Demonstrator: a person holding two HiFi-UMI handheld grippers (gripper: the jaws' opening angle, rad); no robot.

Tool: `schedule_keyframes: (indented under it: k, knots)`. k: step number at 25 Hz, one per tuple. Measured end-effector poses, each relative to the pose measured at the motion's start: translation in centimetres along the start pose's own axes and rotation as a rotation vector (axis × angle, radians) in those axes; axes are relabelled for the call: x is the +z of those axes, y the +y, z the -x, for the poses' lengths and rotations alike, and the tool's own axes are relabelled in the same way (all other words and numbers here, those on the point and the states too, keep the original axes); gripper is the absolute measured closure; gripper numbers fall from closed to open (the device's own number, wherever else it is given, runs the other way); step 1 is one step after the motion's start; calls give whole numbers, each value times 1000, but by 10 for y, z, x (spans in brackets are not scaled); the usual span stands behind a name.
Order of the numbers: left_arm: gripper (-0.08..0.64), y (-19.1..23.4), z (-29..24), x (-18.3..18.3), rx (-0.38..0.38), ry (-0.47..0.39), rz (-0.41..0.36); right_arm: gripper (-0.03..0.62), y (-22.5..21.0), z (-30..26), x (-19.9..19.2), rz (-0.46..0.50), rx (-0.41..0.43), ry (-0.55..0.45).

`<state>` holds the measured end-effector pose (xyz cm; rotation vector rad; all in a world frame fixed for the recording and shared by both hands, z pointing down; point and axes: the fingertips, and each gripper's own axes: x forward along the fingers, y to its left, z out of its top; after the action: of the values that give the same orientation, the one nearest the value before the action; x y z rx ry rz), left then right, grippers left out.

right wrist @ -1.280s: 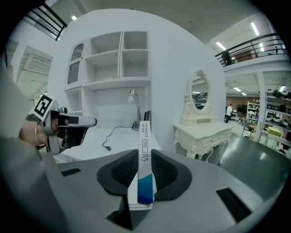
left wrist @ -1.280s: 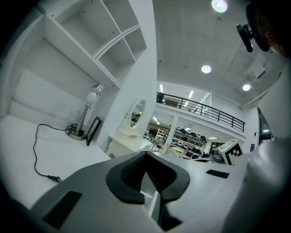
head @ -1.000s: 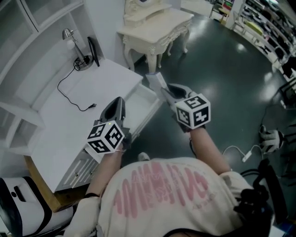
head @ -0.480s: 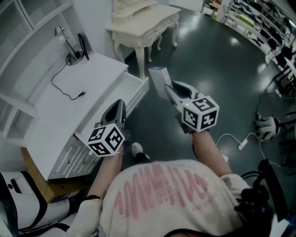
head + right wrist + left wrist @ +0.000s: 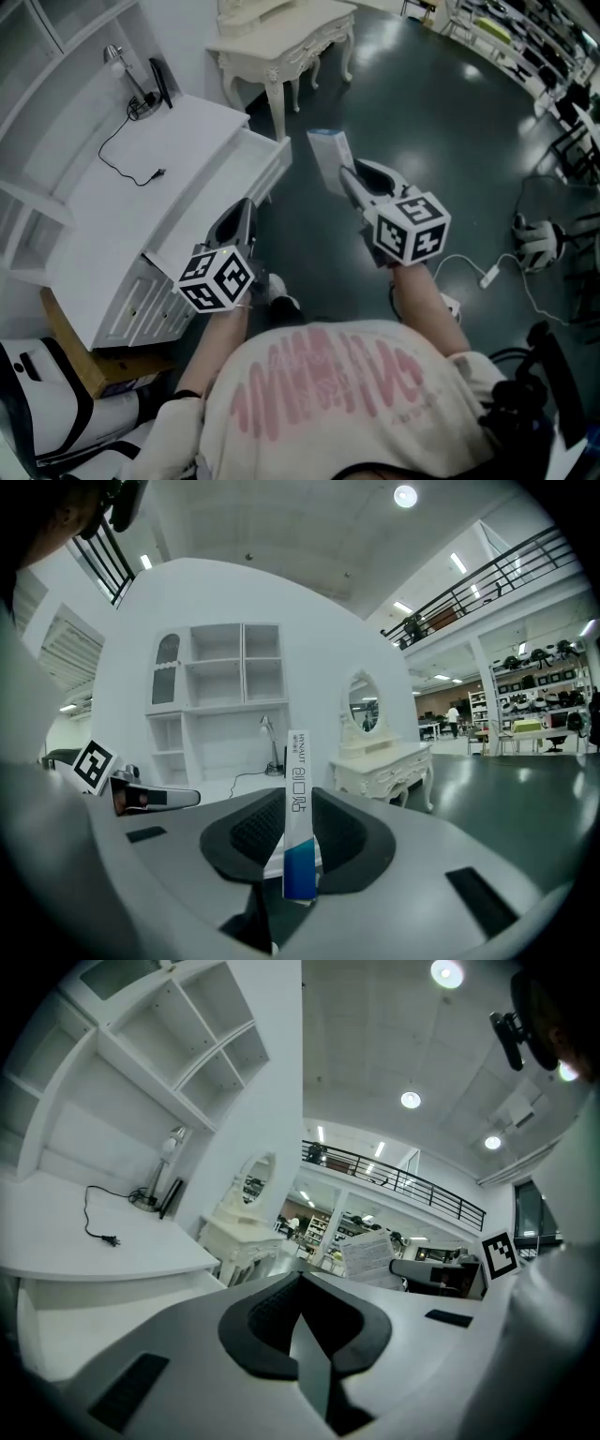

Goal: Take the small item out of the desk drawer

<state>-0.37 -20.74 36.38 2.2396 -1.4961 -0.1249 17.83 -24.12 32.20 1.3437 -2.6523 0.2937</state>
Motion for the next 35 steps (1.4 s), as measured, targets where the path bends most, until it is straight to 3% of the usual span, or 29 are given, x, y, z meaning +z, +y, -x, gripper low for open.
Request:
schedule_keyframes:
  k: [19,35]
  knots:
    - [532,-16,19,-16,9,6,-4,495,4,24,-23,10,-9,30]
    - [532,-19,13,-9,12,-11,-12,494,-4,22,-18,12,-14,20]
